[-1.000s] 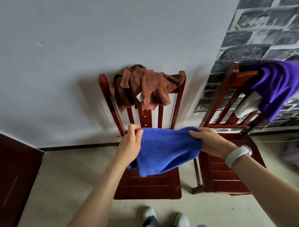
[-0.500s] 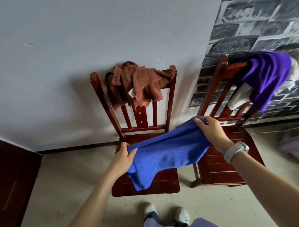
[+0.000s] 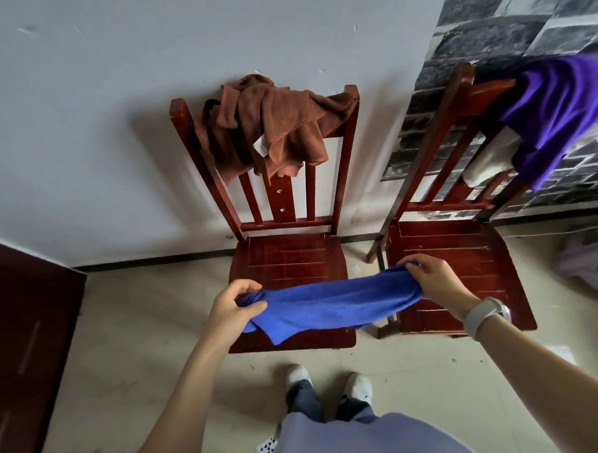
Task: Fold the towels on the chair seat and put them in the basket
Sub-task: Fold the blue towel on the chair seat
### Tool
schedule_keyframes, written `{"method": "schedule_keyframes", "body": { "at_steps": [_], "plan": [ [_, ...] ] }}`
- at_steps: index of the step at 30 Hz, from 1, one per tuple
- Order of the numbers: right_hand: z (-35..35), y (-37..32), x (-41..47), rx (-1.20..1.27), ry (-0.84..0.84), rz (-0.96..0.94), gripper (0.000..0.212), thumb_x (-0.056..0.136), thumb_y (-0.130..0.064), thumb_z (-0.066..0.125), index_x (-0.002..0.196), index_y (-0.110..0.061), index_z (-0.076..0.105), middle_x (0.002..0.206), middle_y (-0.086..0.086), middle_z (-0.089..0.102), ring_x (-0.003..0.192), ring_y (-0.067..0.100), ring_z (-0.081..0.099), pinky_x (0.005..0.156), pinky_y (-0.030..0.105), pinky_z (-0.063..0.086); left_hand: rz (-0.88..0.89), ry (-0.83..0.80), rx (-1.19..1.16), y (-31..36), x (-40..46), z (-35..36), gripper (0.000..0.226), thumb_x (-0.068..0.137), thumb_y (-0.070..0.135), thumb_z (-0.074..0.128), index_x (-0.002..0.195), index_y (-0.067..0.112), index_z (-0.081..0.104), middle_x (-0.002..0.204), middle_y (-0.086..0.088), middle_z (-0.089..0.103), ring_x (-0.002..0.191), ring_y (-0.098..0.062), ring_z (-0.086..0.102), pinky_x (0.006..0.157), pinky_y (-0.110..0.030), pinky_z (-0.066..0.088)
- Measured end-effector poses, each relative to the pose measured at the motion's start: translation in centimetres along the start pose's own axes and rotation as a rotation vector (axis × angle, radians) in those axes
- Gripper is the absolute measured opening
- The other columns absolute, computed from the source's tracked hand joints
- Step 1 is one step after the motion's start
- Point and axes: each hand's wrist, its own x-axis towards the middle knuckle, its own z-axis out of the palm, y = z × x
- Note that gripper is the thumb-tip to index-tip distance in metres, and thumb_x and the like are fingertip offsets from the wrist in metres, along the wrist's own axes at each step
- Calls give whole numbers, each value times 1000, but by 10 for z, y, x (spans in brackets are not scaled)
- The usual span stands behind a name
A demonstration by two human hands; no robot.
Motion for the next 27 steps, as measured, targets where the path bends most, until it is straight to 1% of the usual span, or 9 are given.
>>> {"method": "schedule_keyframes", "body": {
  "at_steps": [2,5,9,14,18,20,22,25,27],
  "plan": [
    [4,12,2,-60,32,-18,22,93,-13,46,102,-20,65,103,4,64,103,25,56,84,28,39,-23,34,-54,-3,-3,-3,30,75,-5,66,83,24,61,87,7,63,84,-7,57,74,-18,44],
    [4,19,2,6,40,15,31,93,-17,49,123,-12,54,116,11,60,107,26,54,88,27,37,-4,101,-46,-6,-6,-8,28,78,-8,61,90,18,64,86,6,63,84,-7,56,70,-8,43],
    [-9,17,-8,46,-143,-1,29,87,-17,59,115,-24,56,103,3,60,96,18,54,80,26,40,60,68,152,-12,-8,-10,23,79,-6,61,95,9,67,92,-4,64,83,-12,56,68,1,38],
    [-9,21,-30,-391,-365,-70,38,78,-29,69,113,-18,60,114,-1,47,98,17,50,82,22,39,119,-112,542,-34,-16,-6,43,68,10,78,109,4,66,110,-11,55,103,-22,52,87,-13,30],
    [11,41,-48,-755,-587,-143,29,84,-28,61,109,-13,62,131,3,32,114,24,42,95,23,35,138,-319,894,-64,-22,0,26,85,26,60,107,17,69,128,0,55,122,-18,42,97,-19,20],
    [18,49,-54,-835,-547,-215,24,90,-22,49,107,-16,64,139,-2,36,120,23,37,98,30,34,94,-284,776,-74,-27,2,23,84,24,59,97,8,69,104,-6,65,109,-26,51,86,-25,33],
    [20,54,-55,-820,-457,-235,23,90,-22,45,104,-18,62,127,-6,50,116,20,41,90,30,34,16,-178,534,-79,-34,0,13,83,14,61,86,2,67,77,-6,60,84,-28,58,68,-25,34],
    [22,59,-54,-706,-246,-210,14,89,-21,52,88,-10,60,88,9,60,92,32,54,75,32,32,-49,-41,360,-87,-33,-5,6,84,3,60,89,3,64,75,-6,61,73,-22,55,63,-21,33],
    [30,61,-48,-659,-128,-189,12,88,-18,57,87,-7,62,80,15,60,80,37,56,73,36,38,-57,33,320,-93,-22,-5,11,85,1,57,95,1,62,85,-10,64,79,-22,55,66,-19,33]
  ]
}}
